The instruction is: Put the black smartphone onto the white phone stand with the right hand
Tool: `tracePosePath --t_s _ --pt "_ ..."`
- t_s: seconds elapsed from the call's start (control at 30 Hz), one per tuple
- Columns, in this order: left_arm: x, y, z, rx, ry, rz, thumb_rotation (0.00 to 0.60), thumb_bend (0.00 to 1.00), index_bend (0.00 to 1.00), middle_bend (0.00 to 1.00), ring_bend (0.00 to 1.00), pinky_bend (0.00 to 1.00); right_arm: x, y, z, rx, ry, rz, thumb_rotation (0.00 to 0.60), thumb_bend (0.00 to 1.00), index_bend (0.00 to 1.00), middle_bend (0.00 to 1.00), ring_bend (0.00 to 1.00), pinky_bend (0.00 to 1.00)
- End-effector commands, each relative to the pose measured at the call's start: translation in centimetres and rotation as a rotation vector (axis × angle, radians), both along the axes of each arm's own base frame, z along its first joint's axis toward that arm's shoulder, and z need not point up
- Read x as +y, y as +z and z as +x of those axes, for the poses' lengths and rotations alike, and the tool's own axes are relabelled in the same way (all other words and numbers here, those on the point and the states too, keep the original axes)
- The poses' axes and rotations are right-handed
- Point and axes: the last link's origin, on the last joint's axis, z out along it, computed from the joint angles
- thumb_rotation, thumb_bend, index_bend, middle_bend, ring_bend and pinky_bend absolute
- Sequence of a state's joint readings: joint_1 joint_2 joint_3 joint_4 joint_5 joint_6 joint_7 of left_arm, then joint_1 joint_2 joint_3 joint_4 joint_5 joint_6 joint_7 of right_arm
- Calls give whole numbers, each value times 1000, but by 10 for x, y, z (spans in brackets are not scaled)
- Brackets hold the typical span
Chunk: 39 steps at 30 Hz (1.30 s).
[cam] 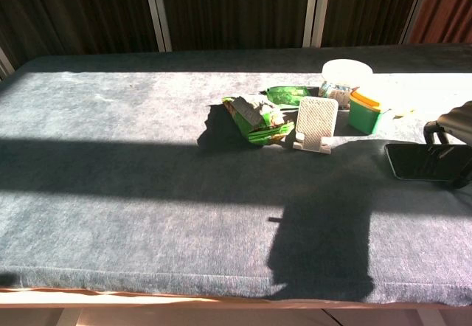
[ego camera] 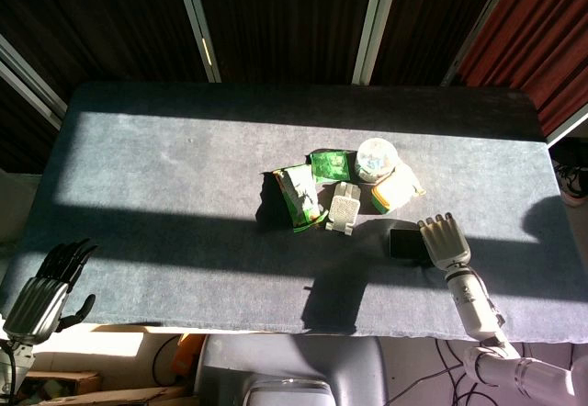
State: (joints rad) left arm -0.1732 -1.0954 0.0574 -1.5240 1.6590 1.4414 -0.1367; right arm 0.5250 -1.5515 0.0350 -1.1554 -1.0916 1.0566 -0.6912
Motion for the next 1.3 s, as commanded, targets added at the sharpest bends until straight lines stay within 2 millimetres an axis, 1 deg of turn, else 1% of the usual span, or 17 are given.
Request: tracePosePath --t_s 0.03,0.3,0.5,0.6,0.7,0.83,0.93,1.03,1.17,1.3 --pt "0 0 0 0 -1 0 600 403 0 0 0 0 -2 6 0 49 35 -21 600 301 925 595 407 451" --pt "-1 0 0 -2 -4 1 600 403 0 0 0 0 -6 28 5 166 126 -80 600 301 926 603 407 451" --pt "-1 0 1 -3 -7 -5 600 402 0 0 0 0 -7 47 16 268 228 -134 600 301 926 604 407 451" --pt "0 -1 1 -2 -9 -7 600 403 0 0 0 0 -13 56 31 359 346 -176 600 301 926 604 407 451" --pt "1 -3 2 -1 -9 -11 600 404 0 0 0 0 -20 63 54 473 513 -200 600 300 926 604 418 454" --pt "2 -4 2 2 -8 -15 600 403 0 0 0 0 -35 68 92 653 785 -214 600 301 926 604 429 486" --pt "2 -2 1 -2 -4 -10 600 403 0 0 0 0 -48 69 113 787 939 -196 600 300 926 604 428 449" --pt "2 3 -1 -13 4 7 600 403 0 0 0 0 -55 66 126 881 1007 -166 600 298 925 604 428 405" --pt "1 7 -3 -28 11 22 600 403 0 0 0 0 -61 63 136 970 1093 -98 600 298 926 603 428 394" --pt "1 9 -4 -33 11 26 600 403 0 0 0 0 -67 55 145 1020 1154 -34 600 299 926 604 426 380"
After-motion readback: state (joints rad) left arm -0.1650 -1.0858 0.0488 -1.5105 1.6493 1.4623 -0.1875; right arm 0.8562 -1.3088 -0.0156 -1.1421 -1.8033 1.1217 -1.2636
